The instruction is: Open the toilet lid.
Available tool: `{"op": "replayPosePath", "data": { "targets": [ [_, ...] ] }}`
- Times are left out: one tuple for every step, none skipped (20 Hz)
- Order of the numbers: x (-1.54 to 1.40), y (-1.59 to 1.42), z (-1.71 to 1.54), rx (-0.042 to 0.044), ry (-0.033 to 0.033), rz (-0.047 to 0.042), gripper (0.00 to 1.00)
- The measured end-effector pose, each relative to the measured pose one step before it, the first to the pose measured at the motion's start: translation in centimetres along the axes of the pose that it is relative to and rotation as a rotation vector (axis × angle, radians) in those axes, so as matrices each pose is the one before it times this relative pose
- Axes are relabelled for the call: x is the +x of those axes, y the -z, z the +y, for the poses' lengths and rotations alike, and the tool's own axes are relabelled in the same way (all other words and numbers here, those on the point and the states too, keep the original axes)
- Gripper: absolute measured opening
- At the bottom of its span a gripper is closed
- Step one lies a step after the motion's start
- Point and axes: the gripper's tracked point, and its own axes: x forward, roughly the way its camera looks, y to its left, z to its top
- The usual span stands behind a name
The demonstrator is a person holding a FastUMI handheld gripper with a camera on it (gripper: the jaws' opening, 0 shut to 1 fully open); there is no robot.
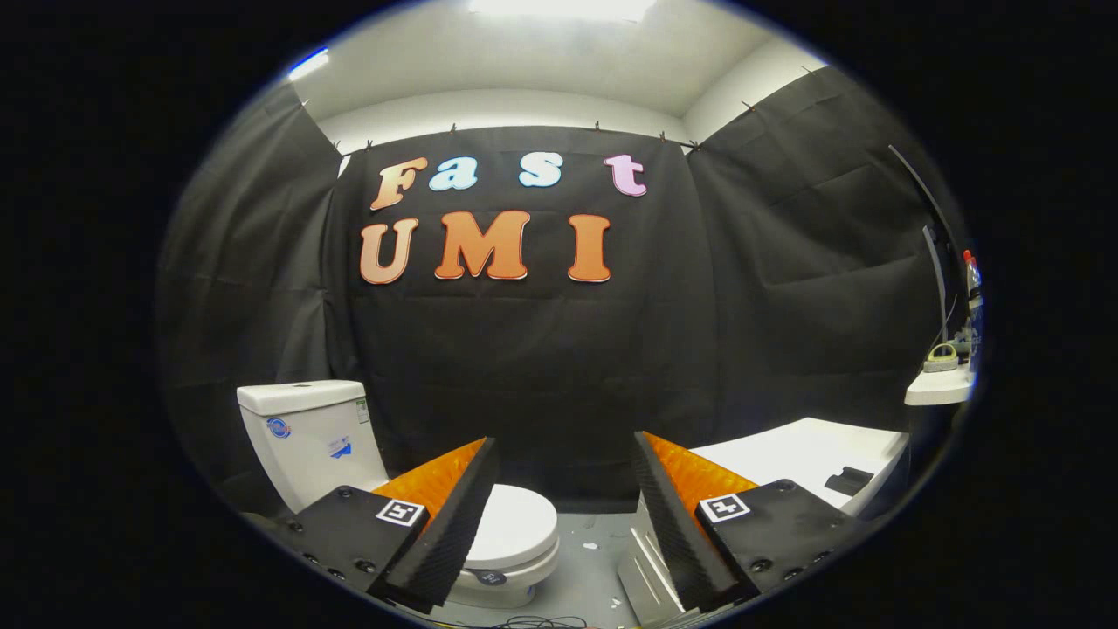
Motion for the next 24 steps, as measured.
{"op": "replayPosePath", "data": {
  "targets": [
    [-0.077, -0.018, -0.049, -0.00108, 0.00143, 0.00087, 0.98],
    [0.020, 0.008, -0.111, -0.00120, 0.00264, -0.00044, 0.98],
    [0.003, -0.041, -0.142, -0.00004, 0.00147, 0.00126, 0.98],
    [0.042, 0.050, 0.088, 0.00195, -0.00065, 0.00063, 0.98],
    [-0.099, -0.040, 0.118, 0.00100, -0.00075, 0.00242, 0.98],
    [0.070, 0.013, 0.036, 0.00034, -0.00003, 0.00191, 0.98],
    [-0.079, 0.059, -0.021, -0.00403, -0.00056, 0.00050, 0.98],
    [0.024, 0.076, 0.096, -0.00555, -0.00320, -0.00017, 0.98],
    [-0.079, -0.073, 0.357, -0.00504, -0.00496, -0.00134, 0.99],
    [-0.012, -0.092, 0.119, -0.00550, -0.00307, -0.00065, 0.98],
    [-0.032, 0.026, 0.054, -0.00159, -0.00261, 0.00187, 0.98],
    [-0.026, 0.072, 0.037, 0.00233, -0.00268, 0.00346, 0.98],
    [-0.100, 0.073, 0.047, 0.00740, -0.00036, 0.00061, 0.98],
    [0.058, -0.230, -0.107, 0.01141, 0.00029, -0.00510, 0.98],
    [0.086, -0.144, -0.055, 0.00742, 0.00144, -0.00446, 0.98],
    [0.328, -0.103, 0.058, 0.00525, 0.00241, -0.00545, 0.98],
    [0.266, 0.052, 0.238, 0.00594, 0.00170, 0.00142, 0.98],
    [0.280, 0.180, 0.360, 0.00734, -0.00271, 0.00502, 0.98],
    [0.272, 0.225, 0.280, 0.00645, -0.00621, 0.00742, 0.98],
    [0.107, 0.075, 0.262, 0.00595, -0.00429, 0.00077, 0.98],
    [0.121, -0.289, 0.041, 0.00297, -0.00039, -0.00553, 0.98],
    [0.195, -0.194, 0.060, -0.00096, 0.00018, -0.00447, 0.98],
    [0.061, 0.114, 0.001, -0.00049, 0.00159, 0.00037, 0.98],
    [0.168, 0.199, -0.036, 0.00572, 0.00074, 0.00615, 0.98]
  ]
}}
